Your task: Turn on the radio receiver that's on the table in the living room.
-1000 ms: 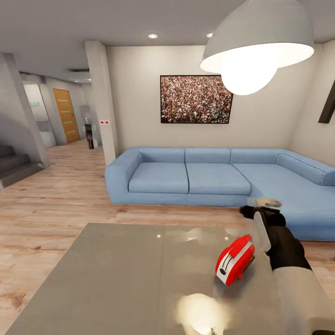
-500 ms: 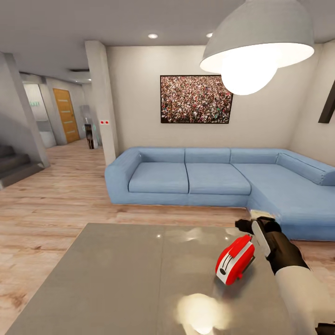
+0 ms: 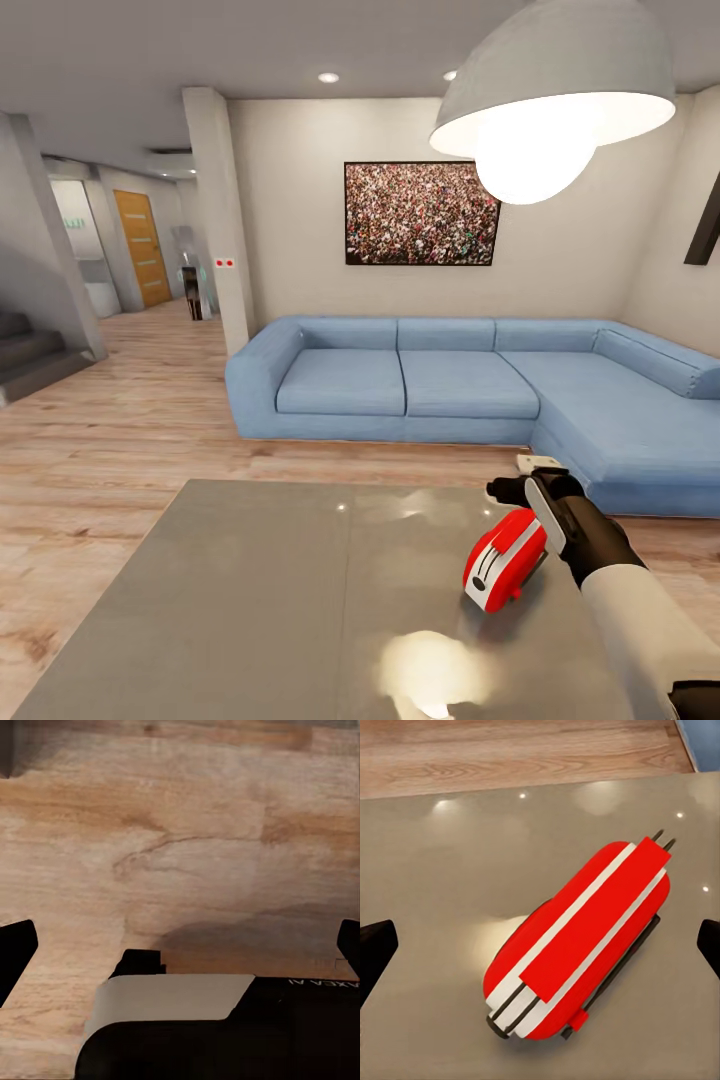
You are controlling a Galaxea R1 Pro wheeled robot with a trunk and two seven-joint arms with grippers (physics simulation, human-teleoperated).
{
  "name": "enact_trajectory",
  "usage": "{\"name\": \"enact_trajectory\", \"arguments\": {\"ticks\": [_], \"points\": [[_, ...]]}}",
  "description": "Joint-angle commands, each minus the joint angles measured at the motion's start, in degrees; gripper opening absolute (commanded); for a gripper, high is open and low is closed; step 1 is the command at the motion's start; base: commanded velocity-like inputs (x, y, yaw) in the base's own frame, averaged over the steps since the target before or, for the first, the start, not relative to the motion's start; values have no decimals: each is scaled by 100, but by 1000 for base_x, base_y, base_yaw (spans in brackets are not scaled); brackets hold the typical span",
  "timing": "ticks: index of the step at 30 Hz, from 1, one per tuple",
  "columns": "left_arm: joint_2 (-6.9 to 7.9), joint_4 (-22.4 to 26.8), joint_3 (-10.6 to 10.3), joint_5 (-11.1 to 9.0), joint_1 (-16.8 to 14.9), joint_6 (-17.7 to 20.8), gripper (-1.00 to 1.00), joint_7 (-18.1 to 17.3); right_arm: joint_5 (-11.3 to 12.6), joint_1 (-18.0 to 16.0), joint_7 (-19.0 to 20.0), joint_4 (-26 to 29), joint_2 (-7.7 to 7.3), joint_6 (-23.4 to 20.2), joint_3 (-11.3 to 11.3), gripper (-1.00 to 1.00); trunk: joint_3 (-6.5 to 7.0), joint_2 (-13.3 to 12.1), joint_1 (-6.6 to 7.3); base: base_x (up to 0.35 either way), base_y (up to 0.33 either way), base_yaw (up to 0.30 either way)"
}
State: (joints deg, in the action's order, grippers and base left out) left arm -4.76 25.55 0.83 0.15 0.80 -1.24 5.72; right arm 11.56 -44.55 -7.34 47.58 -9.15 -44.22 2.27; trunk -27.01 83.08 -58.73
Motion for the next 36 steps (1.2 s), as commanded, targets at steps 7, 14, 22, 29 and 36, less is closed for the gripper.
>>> {"name": "enact_trajectory", "arguments": {"ticks": [7, 14, 22, 29, 36], "points": [[-5, -1745, 23, -6, -1, -460, 100, -18, -5, -1, 4, -3, 0, 3, 1, 100, 0, 0, 0, 0, 0, 0], [10, -2658, 13, -23, -1, -474, 100, -27, -3, -1, 4, -3, 1, 13, 1, 100, 0, 0, 0, 0, 0, 0], [-4, -2689, 19, -23, -1, -475, 100, -27, 4, -1, 4, -3, 17, 18, 9, 100, 0, 0, 0, 0, 0, 0], [3, -2687, 5, -29, -1, -474, 100, -28, -14, -214, 14, -706, 3, 59, 10, 100, 0, 0, 0, 0, 0, 0], [3, -2687, 15, -32, -1, -474, 100, -27, -336, -1926, 513, -4593, 25, 1975, 32, 100, 0, 0, 0, 0, 0, 0]]}}
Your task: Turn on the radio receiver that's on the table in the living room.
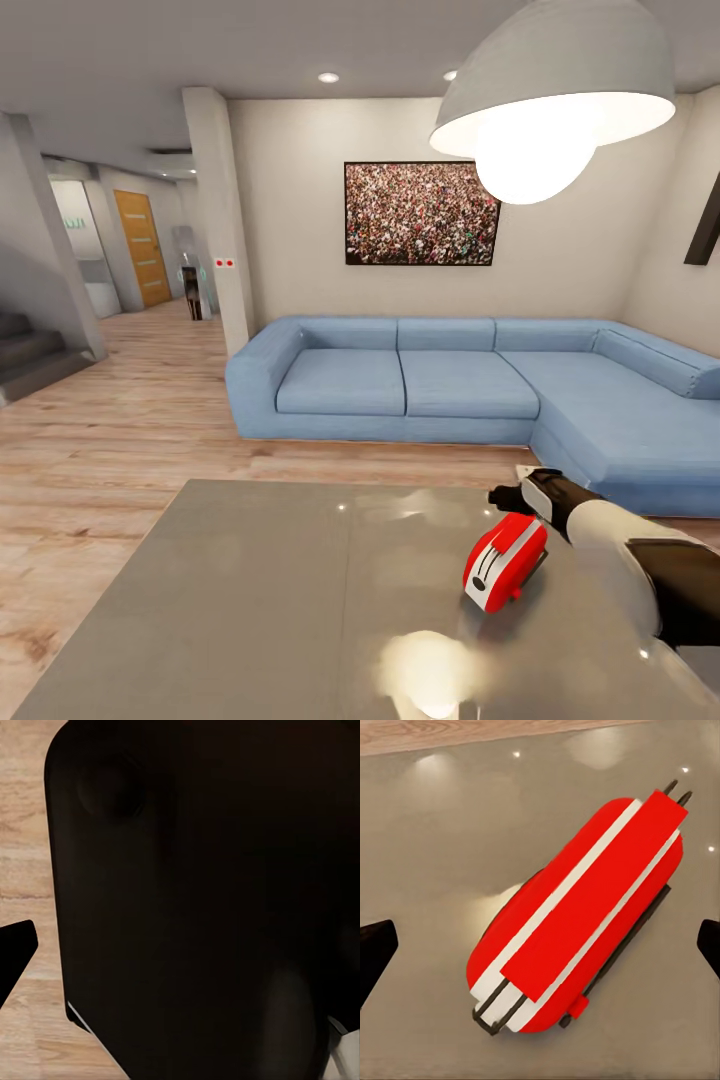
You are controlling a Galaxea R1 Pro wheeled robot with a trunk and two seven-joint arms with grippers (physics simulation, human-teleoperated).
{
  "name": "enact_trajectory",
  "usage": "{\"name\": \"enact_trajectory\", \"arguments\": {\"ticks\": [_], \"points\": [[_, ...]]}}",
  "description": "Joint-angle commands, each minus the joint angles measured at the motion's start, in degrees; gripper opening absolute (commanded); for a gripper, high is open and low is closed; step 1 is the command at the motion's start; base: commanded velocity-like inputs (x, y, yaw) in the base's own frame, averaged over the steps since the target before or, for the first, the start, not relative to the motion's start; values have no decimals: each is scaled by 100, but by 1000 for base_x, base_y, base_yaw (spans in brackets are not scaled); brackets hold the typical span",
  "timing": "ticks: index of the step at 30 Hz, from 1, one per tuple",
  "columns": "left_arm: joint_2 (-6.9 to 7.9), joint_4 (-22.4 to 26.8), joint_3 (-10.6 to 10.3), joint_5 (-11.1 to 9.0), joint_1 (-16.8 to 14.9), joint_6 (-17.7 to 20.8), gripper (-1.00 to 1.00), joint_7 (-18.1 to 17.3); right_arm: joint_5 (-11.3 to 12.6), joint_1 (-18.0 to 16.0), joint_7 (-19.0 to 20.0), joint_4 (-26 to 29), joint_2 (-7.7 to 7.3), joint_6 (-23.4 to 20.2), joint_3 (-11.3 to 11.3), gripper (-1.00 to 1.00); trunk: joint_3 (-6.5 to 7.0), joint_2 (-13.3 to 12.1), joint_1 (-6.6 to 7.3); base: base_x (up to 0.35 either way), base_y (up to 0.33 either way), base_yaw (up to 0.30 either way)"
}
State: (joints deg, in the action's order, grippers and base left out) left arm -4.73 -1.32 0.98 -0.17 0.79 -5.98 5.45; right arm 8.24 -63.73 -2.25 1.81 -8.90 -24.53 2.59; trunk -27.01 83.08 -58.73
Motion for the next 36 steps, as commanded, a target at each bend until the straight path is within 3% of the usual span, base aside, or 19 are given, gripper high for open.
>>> {"name": "enact_trajectory", "arguments": {"ticks": [1, 5, 9, 36], "points": [[-1, 0, 4, 0, 0, 0, 100, 0, -74, -162, 69, -304, 1, 149, 2, 100, 0, 0, 0, 0, 0, 0], [-1, 0, 7, 0, 0, 0, 100, 0, -193, -311, 120, -506, 0, 349, 10, 100, 0, 0, 0, 0, 0, 0], [-2, 0, 3, 0, 0, 0, 100, 0, -232, -347, 128, -240, -6, 334, 44, 100, 0, 0, 0, 0, 0, 0], [-27, 0, 2, -4, 0, 3, 100, -14, -213, -351, 103, -205, -69, 403, 20, 100, 0, 0, 0, 0, 0, 0]]}}
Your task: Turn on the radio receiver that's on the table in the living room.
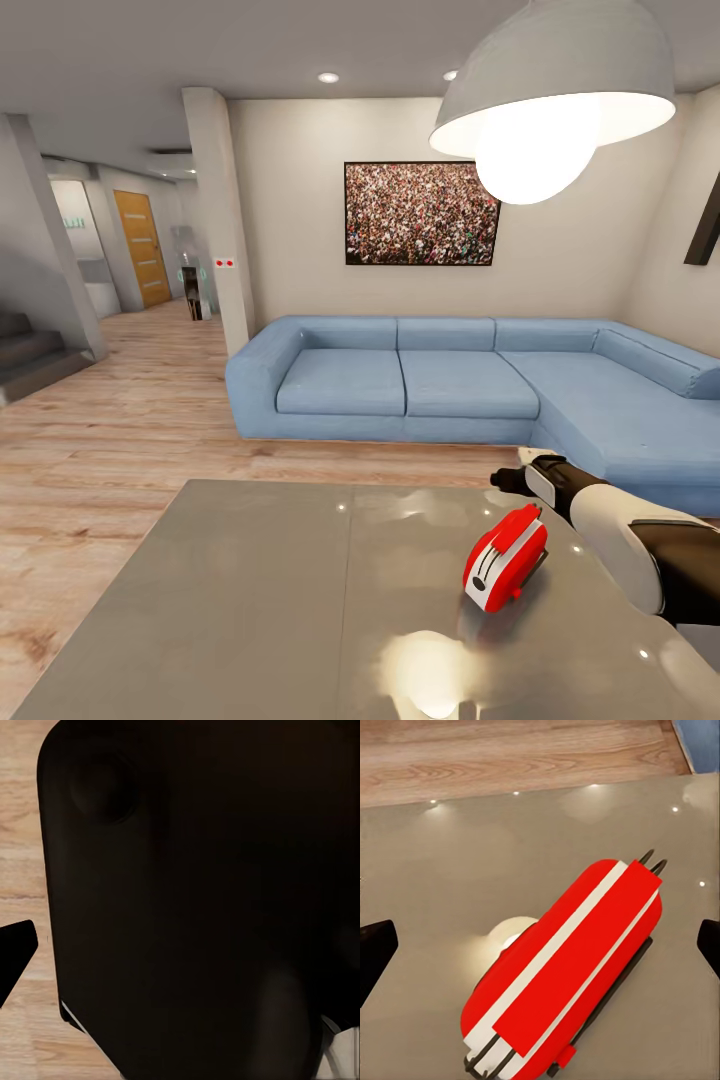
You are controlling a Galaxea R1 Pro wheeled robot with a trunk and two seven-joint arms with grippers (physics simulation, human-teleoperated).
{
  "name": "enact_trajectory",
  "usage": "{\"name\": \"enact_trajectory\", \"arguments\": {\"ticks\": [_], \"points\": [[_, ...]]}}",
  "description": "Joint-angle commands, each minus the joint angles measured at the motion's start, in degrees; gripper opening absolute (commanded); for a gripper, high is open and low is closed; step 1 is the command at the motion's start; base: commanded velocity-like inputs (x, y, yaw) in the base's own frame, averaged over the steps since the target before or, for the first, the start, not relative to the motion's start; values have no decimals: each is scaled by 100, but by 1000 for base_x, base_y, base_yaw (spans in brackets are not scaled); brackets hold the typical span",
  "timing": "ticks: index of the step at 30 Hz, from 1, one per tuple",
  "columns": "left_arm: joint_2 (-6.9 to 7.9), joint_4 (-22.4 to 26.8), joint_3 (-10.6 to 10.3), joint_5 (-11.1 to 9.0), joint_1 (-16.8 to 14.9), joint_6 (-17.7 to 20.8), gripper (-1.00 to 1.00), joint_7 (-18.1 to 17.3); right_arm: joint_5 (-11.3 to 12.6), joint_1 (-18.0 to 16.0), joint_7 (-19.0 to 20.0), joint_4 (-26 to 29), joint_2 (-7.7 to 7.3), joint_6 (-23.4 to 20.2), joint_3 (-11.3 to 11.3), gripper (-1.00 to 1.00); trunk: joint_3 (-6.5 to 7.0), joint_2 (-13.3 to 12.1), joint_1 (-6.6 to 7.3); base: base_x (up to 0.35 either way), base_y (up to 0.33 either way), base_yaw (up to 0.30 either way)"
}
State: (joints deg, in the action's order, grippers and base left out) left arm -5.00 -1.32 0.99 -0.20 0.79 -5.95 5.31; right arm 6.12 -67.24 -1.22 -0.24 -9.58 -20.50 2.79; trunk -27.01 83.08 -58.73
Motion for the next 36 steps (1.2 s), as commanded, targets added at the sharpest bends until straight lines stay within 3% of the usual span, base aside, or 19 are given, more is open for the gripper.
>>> {"name": "enact_trajectory", "arguments": {"ticks": [1, 7, 11, 13, 17, 22, 29, 36], "points": [[-23, 0, -3, -2, 0, 1, 100, -5, -2, 0, 9, -1, 0, 1, -2, 100, 0, 0, 0, 0, 0, 0], [-138, 10, -23, -1, 0, -11, 100, -4, 34, 0, 20, -8, 0, -28, -5, 100, 0, 0, 0, 0, 0, 0], [-83, 269, -28, 1, 0, -89, 100, 3, 58, 0, 10, -14, 0, -59, -6, 100, 0, 0, 0, 0, 0, 0], [-24, 736, -19, 19, 0, -106, 100, 32, 62, 0, 13, -23, -3, -65, -9, 100, 0, 0, 0, 0, 0, 0], [313, 1884, -13, 15, 0, -77, 100, 43, 81, 0, 34, -41, -104, -61, -14, 100, 0, 0, 0, 0, 0, 0], [395, 2789, -8, 16, 0, -61, 100, 252, 90, 0, 42, -53, -168, -50, -16, 100, 0, 0, 0, 0, 0, 0], [400, 2846, 72, -250, 0, -146, 100, 370, 101, 0, 51, -99, -170, -45, -20, 100, -21, 0, 0, 0, 0, -3], [399, 2839, 93, -294, 0, -207, 100, 374, 100, 0, 52, -141, -158, -50, -22, 100, -82, 0, 0, 0, 0, -1]]}}
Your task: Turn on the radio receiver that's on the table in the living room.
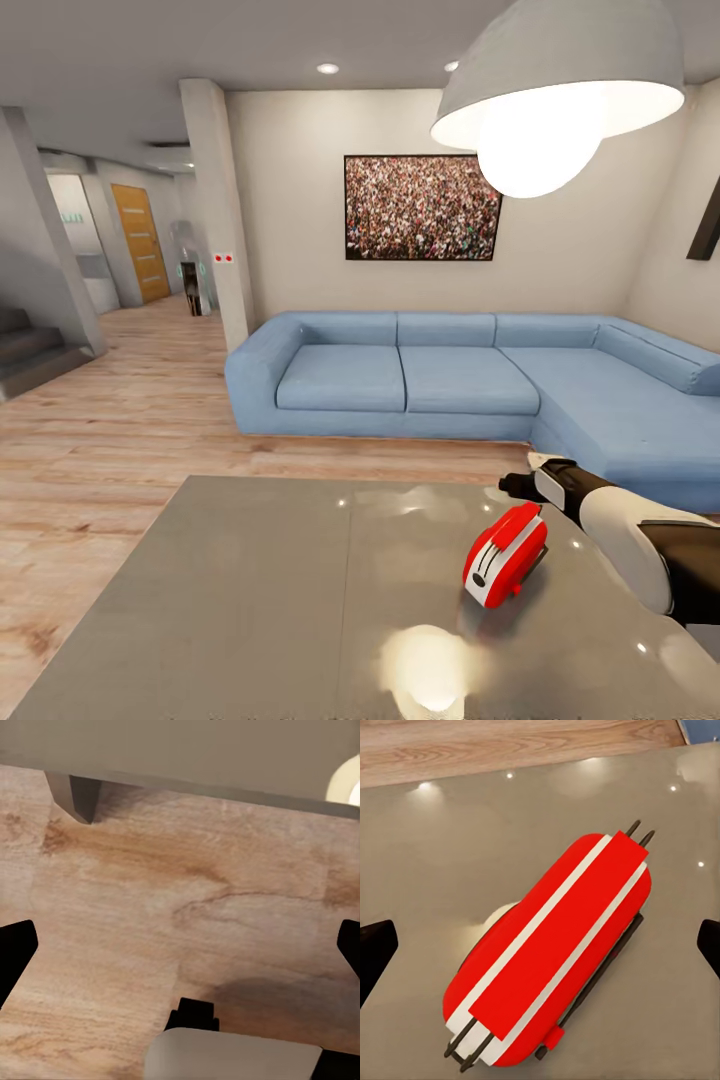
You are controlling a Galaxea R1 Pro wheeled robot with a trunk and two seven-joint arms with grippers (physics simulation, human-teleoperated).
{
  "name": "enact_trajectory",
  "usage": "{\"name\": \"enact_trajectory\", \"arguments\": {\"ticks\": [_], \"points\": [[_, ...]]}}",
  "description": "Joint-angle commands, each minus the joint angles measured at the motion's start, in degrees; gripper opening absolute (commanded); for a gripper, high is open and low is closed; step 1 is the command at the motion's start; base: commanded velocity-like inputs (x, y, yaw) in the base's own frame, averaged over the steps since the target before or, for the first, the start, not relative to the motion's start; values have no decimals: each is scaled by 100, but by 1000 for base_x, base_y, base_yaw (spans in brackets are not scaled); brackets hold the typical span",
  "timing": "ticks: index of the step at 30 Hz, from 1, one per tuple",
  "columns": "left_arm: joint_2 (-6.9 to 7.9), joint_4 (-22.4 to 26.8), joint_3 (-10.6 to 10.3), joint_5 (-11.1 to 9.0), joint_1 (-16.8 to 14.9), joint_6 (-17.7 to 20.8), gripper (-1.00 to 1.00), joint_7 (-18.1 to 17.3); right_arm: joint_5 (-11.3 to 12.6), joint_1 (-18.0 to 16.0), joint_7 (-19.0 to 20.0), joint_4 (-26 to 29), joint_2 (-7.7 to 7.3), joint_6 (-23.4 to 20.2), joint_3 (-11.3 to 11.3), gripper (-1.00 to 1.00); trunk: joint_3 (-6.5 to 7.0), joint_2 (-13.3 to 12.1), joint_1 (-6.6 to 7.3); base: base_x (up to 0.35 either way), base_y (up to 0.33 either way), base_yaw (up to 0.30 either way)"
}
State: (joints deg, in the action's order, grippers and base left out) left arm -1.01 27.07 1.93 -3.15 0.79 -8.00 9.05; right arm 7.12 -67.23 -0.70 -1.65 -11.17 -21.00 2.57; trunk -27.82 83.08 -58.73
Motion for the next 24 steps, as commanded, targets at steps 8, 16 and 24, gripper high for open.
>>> {"name": "enact_trajectory", "arguments": {"ticks": [8, 16, 24], "points": [[-18, 0, 1, 7, 0, -102, 100, 0, -13, 0, 0, -2, 44, 16, 6, 100, -73, 0, 0, 0, 0, 0], [-39, 0, 1, 7, 0, -105, 100, 8, -26, 0, 0, -2, 53, 43, 7, 100, -146, 0, 0, 0, 0, 0], [-20, -2, -4, 7, 0, -101, 100, -26, -27, 0, 0, -2, 53, 52, 6, 100, -218, 0, 0, 0, 0, 0]]}}
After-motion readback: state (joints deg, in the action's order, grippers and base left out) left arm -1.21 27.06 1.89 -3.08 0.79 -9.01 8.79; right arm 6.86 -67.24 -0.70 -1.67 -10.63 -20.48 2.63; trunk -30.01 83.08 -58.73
